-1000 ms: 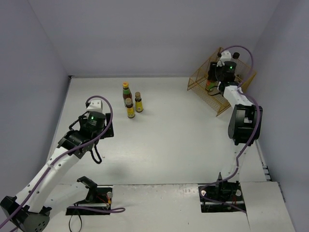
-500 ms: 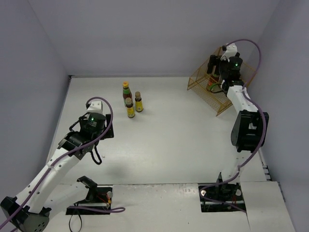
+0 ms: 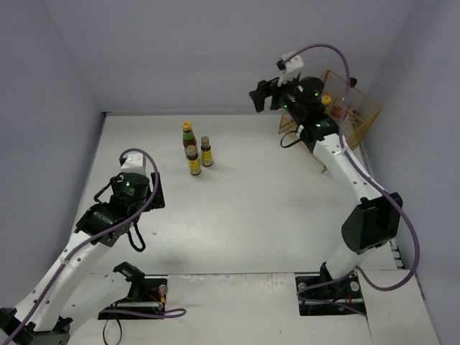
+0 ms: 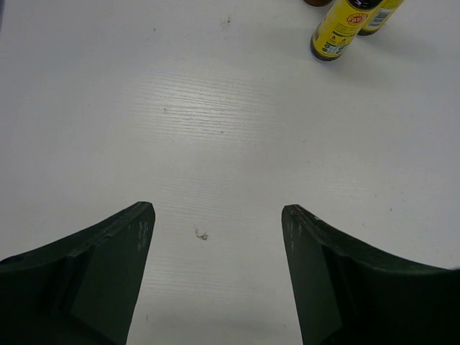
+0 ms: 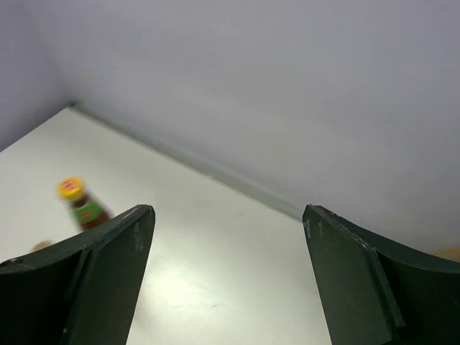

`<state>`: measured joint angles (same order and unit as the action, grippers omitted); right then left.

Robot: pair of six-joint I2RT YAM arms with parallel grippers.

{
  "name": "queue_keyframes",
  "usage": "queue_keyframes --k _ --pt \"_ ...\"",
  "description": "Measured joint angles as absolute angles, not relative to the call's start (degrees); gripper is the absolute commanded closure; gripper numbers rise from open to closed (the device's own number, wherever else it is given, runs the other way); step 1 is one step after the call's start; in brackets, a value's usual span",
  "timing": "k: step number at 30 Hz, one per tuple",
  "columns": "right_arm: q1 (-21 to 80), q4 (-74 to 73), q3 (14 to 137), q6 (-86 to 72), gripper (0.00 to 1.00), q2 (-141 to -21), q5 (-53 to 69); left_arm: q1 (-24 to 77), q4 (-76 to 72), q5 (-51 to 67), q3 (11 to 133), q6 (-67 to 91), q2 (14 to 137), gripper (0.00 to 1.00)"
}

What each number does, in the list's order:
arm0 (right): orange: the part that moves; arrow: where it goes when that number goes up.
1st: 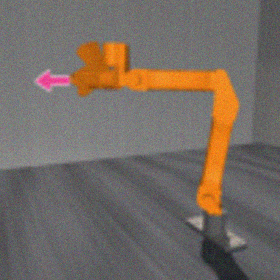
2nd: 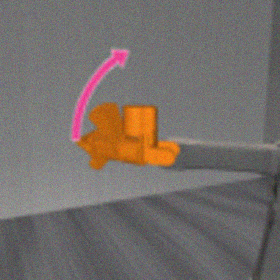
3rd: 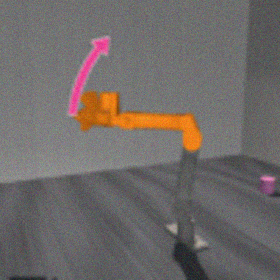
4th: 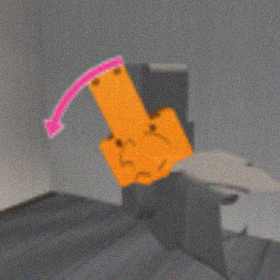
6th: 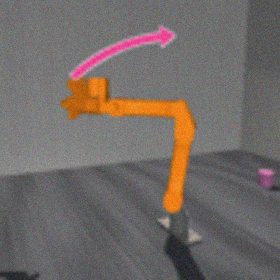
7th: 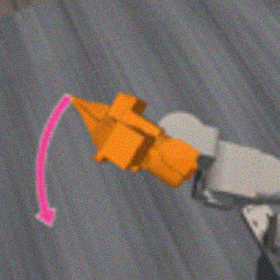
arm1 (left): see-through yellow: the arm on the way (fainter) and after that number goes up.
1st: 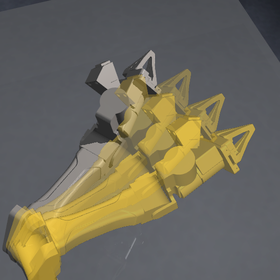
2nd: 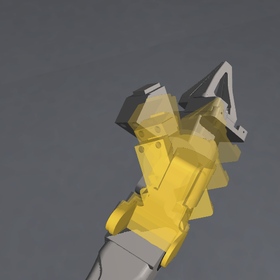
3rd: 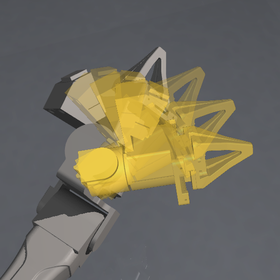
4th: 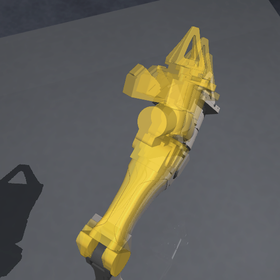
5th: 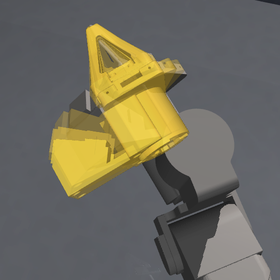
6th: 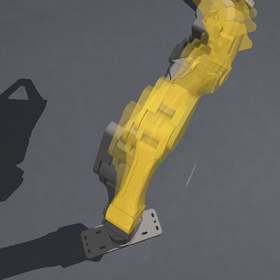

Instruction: Organize the condiment bottles

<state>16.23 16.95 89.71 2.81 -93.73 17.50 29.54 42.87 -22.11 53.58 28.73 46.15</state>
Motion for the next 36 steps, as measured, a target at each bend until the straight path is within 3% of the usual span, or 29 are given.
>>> queue_keyframes --k 13,26,36 --pt "34.9 14.7 101.3 2.3 0.09 -115.2 22.7 29.5 49.9 -22.5 53.9 29.7 41.8 0.29" --pt "36.8 15.7 112.4 1.4 0.09 -130.1 23.8 29.5 55.1 -24.2 57.0 31.7 41.0 0.29" --pt "37.6 17.6 117.4 1.1 0.21 -135.5 23.0 29.5 57.0 -25.3 57.6 32.2 40.3 0.29"
